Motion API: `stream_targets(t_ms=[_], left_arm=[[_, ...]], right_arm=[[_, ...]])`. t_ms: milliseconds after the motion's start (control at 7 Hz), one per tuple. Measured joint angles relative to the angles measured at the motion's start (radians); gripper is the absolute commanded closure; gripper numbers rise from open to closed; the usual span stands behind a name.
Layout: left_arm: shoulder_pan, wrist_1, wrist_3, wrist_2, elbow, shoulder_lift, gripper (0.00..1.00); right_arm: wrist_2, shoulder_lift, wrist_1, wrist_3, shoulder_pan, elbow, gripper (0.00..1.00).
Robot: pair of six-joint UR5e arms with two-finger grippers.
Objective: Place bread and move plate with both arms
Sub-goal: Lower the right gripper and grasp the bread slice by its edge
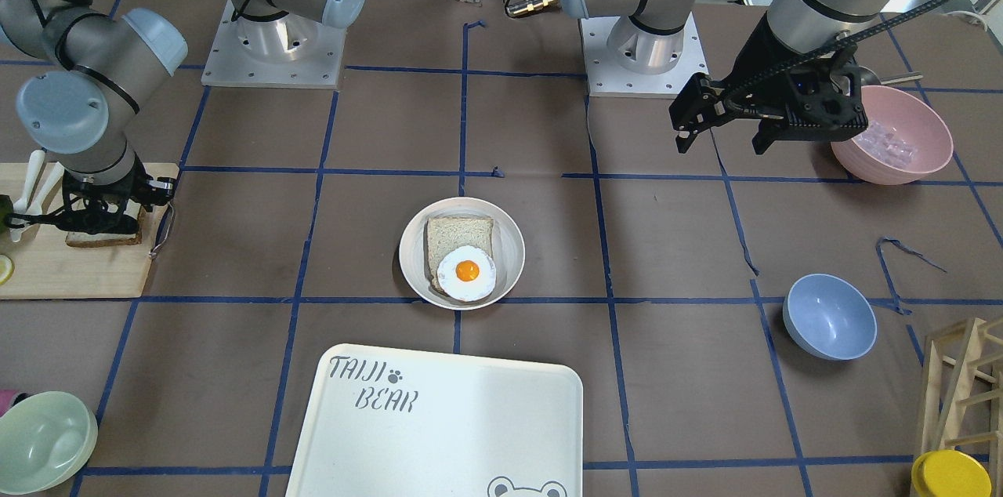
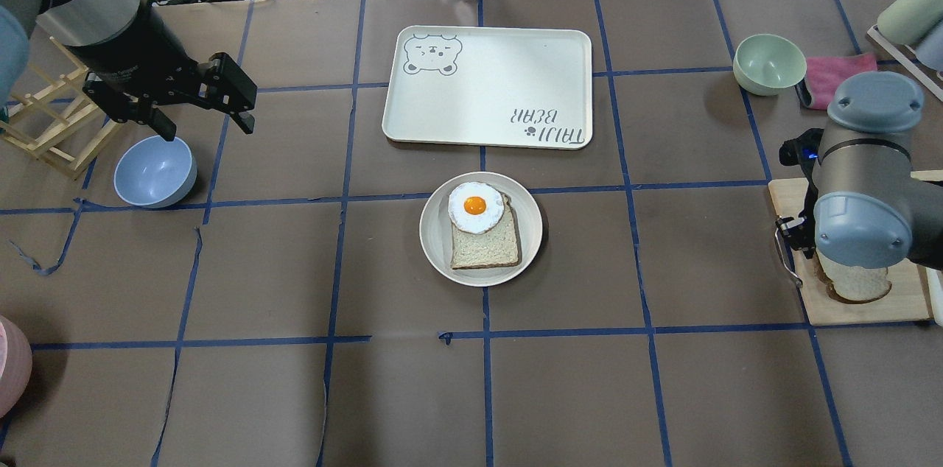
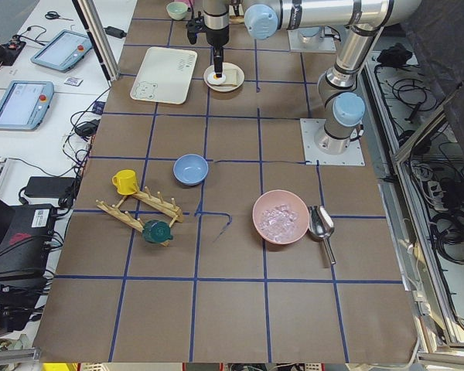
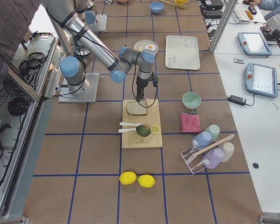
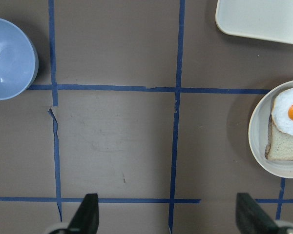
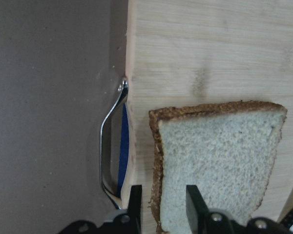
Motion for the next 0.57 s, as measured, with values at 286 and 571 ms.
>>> stream_targets(t_ms=[286, 571], left_arm=[[0.0, 0.001, 0.0, -0.001, -0.001, 0.0, 0.0], [0.0, 0.001, 0.0, -0.001, -0.003, -0.002, 0.0]], right_arm=[[-0.013, 0.015, -0.002, 0.0, 0.0, 0.0, 0.72], [-0.026, 0.02, 0.001, -0.007, 0.0, 0.0, 0.75]])
